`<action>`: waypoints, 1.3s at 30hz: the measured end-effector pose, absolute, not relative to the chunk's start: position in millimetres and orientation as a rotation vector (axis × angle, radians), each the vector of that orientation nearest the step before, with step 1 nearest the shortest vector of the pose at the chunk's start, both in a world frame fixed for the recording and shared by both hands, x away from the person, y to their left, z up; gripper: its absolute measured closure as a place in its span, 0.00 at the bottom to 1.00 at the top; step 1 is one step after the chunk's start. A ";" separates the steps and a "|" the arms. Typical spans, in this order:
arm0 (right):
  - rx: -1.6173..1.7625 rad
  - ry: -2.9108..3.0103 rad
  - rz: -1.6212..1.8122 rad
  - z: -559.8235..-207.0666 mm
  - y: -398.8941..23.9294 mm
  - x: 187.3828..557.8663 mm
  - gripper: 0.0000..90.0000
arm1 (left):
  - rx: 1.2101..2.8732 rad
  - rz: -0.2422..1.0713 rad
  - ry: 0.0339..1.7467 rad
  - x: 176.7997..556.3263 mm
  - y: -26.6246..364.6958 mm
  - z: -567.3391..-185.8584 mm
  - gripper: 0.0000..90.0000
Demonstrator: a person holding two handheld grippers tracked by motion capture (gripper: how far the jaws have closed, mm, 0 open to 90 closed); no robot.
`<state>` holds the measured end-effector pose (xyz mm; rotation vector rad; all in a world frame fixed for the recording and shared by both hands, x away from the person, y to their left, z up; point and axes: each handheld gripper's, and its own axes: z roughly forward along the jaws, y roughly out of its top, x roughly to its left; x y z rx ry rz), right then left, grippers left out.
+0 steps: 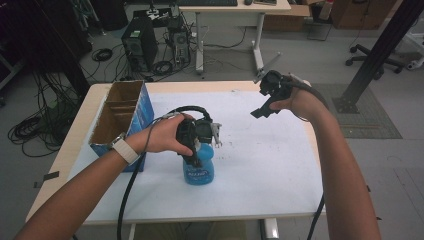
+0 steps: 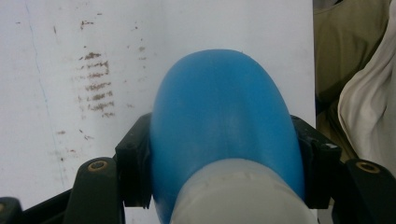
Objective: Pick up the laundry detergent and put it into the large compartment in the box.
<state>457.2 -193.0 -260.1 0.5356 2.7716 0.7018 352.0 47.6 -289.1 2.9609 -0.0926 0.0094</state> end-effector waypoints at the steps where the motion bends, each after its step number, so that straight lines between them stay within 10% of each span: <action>1: 0.536 2.772 0.702 -260.1 -193.0 457.2 0.10 | 2.961 0.009 -0.093 352.0 47.6 -289.1 0.40; 39: 0.525 2.756 0.724 -255.6 -195.7 449.7 0.10 | 2.959 0.092 -0.020 337.6 50.1 -261.0 0.41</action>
